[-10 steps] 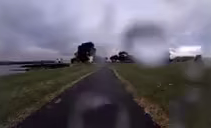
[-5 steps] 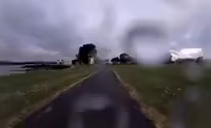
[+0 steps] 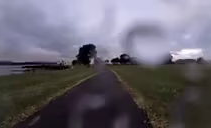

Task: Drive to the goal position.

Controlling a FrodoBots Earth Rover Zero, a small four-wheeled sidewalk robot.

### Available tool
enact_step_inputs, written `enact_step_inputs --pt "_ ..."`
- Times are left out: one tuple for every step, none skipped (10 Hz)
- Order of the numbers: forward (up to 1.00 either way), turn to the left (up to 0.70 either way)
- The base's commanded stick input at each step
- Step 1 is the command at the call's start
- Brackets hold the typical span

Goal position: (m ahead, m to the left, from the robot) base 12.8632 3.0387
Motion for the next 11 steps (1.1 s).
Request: enact_step_inputs --pt "0.7 0.0" --pt "0.7 0.0" --pt "0.7 0.0" --pt "0.7 0.0" --pt "0.7 0.0" --pt "0.7 0.0" --pt "0.7 0.0" --pt "0.7 0.0" --pt "0.7 0.0" --pt "0.7 0.0" --pt "0.7 0.0"
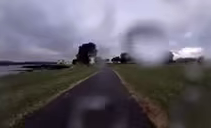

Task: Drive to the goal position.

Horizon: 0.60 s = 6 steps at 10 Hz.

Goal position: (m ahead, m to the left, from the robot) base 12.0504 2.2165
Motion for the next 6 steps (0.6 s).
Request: enact_step_inputs --pt "0.7 0.0" --pt "0.7 0.0" --pt "0.7 0.0" --pt "0.7 0.0" --pt "0.7 0.0" --pt "0.7 0.0"
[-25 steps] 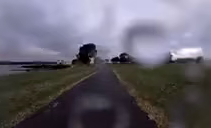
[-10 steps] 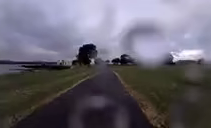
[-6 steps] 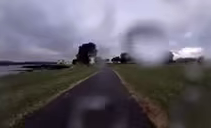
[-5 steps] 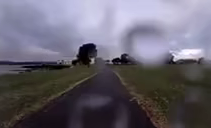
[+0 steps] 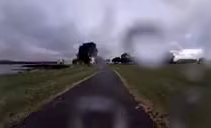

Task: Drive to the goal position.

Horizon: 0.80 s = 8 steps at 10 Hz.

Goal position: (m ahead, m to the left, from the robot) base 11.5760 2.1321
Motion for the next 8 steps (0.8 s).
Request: enact_step_inputs --pt "0.7 0.0" --pt "0.7 0.0" --pt "0.7 0.0" --pt "0.7 0.0" --pt "0.7 0.0" --pt "0.7 0.0" --pt "0.7 0.0" --pt "0.7 0.0"
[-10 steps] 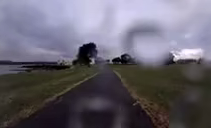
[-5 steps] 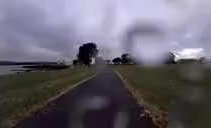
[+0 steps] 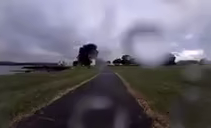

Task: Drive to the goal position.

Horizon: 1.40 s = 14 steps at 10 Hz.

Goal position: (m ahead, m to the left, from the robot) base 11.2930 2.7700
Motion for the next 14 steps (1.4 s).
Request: enact_step_inputs --pt "0.7 0.0" --pt "0.7 0.0" --pt "0.7 0.0" --pt "0.7 0.0" --pt "0.7 0.0" --pt "0.7 0.0" --pt "0.7 0.0" --pt "0.7 0.0" --pt "0.7 0.0" --pt "0.7 0.0" --pt "0.7 0.0" --pt "0.7 0.0" --pt "0.7 0.0" --pt "0.7 0.0"
